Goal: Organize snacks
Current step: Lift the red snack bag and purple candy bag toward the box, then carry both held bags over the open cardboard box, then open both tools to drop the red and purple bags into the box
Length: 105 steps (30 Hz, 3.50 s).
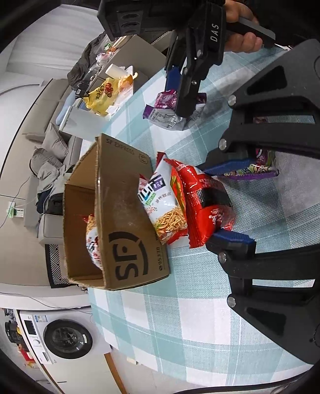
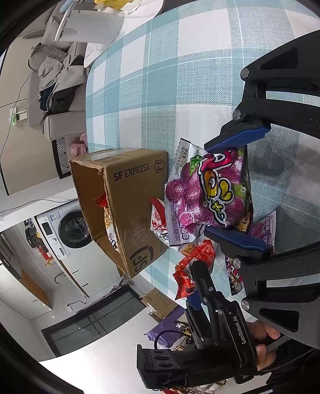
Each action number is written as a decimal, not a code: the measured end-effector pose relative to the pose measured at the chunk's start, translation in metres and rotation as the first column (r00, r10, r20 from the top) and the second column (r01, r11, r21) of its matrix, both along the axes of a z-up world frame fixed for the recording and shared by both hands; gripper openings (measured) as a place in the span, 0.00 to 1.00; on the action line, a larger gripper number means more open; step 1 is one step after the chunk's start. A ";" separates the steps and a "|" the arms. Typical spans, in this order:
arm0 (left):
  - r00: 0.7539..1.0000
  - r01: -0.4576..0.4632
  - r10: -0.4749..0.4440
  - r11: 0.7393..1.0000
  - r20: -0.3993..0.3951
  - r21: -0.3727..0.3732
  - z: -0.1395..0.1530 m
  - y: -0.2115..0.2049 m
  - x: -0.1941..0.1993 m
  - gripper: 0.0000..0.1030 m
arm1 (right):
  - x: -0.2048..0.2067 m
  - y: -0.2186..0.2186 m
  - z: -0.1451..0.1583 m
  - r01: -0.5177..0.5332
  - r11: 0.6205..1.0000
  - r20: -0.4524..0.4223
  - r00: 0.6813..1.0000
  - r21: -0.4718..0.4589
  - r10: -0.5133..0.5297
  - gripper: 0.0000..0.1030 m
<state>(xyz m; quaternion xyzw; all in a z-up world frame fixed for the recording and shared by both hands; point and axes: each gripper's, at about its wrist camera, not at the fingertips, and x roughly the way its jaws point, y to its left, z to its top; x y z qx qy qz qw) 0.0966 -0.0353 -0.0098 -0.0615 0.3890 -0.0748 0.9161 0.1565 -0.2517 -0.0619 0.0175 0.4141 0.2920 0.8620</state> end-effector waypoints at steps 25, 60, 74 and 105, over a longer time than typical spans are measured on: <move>0.989 -0.039 0.040 0.999 0.142 -0.010 0.065 0.029 0.001 0.35 | 0.003 0.014 0.051 -0.019 0.996 0.129 0.992 0.092 0.007 0.60; 0.978 -0.074 0.073 0.997 0.194 -0.005 0.099 0.046 0.077 0.36 | 0.065 0.053 0.090 -0.019 0.990 0.145 0.989 0.143 -0.002 0.60; 0.982 -0.091 0.091 0.996 0.166 -0.009 0.081 0.058 0.117 0.36 | 0.097 0.063 0.079 -0.006 0.986 0.095 0.995 0.167 -0.010 0.60; 0.977 -0.084 0.078 0.996 0.199 0.022 0.070 0.058 0.136 0.80 | 0.101 0.052 0.073 0.048 0.993 0.151 0.986 0.110 -0.065 0.83</move>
